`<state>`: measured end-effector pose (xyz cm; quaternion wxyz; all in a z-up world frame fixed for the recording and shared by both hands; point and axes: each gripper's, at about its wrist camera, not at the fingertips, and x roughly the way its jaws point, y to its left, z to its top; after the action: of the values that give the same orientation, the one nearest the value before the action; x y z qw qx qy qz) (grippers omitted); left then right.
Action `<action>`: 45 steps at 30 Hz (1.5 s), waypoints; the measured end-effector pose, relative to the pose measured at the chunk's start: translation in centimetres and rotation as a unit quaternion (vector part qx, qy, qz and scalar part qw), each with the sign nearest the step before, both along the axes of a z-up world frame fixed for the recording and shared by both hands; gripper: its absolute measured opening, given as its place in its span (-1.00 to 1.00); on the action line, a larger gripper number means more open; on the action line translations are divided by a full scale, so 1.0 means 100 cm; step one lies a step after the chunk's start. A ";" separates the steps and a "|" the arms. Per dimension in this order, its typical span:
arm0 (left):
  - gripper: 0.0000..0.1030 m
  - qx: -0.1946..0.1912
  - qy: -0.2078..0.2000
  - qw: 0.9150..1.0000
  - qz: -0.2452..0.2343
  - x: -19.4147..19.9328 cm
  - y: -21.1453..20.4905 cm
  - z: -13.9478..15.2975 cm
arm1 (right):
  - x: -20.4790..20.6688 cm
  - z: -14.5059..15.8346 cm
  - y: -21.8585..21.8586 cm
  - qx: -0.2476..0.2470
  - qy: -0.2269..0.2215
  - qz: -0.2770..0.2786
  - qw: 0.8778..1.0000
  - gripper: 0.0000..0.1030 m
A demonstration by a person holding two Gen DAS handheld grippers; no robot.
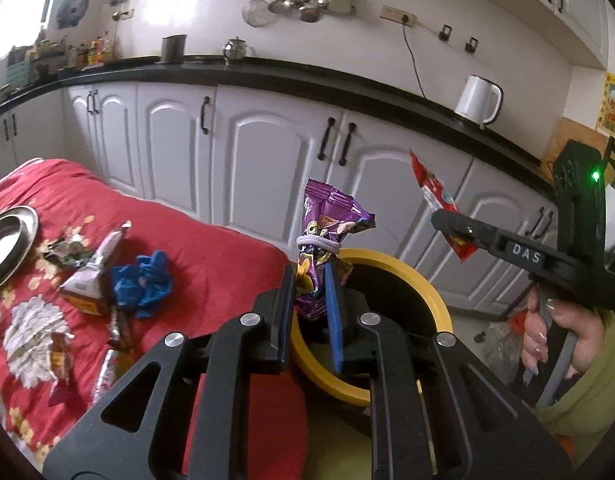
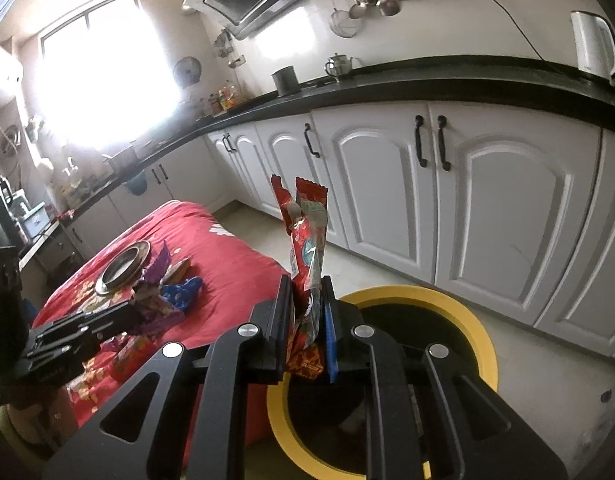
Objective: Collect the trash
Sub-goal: 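Carry the purple wrapper and red packet over the yellow-rimmed bin with both tools, then open the right tool over the bin while the left tool releases the purple wrapper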
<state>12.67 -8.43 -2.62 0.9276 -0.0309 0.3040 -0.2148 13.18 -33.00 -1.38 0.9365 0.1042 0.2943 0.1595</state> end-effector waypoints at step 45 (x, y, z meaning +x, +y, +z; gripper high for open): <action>-0.36 0.071 0.059 0.990 -0.104 0.023 -0.109 -0.075 | 0.021 -0.051 -0.058 0.047 0.068 -0.049 0.995 -0.40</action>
<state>15.00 -19.32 -10.15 0.8804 0.0537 0.3744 -0.2859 15.28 -38.80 -6.50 0.9151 0.1728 0.3441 0.1196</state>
